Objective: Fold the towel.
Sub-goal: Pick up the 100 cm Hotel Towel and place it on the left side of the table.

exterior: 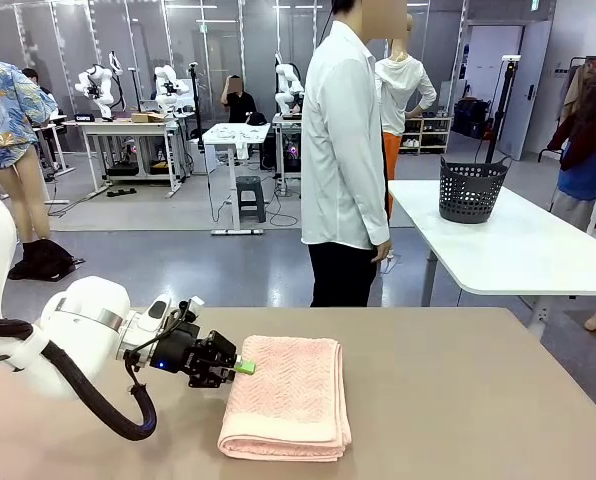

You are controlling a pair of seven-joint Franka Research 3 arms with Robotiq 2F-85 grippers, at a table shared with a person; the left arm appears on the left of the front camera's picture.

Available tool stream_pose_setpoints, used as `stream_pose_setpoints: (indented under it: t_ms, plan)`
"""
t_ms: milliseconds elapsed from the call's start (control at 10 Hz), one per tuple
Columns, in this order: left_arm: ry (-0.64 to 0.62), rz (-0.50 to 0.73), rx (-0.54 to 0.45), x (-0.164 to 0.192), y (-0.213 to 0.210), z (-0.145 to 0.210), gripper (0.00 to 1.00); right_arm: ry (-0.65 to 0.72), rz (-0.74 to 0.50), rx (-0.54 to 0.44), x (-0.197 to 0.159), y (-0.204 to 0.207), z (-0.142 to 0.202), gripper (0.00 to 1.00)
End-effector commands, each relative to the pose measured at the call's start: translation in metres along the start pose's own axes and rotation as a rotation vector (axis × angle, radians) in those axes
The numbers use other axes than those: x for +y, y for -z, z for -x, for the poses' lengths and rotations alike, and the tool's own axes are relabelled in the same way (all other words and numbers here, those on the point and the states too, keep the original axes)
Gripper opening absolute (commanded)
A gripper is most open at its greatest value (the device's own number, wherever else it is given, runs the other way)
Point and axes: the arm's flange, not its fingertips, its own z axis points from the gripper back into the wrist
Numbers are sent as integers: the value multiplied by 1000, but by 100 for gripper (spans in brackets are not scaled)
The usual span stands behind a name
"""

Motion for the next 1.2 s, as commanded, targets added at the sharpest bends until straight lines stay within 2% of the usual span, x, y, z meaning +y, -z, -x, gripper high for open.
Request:
stream_pose_setpoints:
  t_ms: [0,100,300,600,800,1100]
  plan:
    - [-17,23,-33,4,3,-1,0,13,0,7,1,0,-1,100]
    - [-52,18,-40,6,3,-3,0,13,0,7,1,0,-1,100]
    - [-31,17,-22,5,2,-5,0,13,0,7,1,0,-1,100]
    - [-50,26,-26,12,-30,-18,0,13,0,7,1,0,-1,100]
    - [-44,8,17,13,-71,-22,1,13,0,7,1,0,-1,100]
    - [-51,-63,65,39,-172,-14,1,13,0,7,1,0,-1,100]
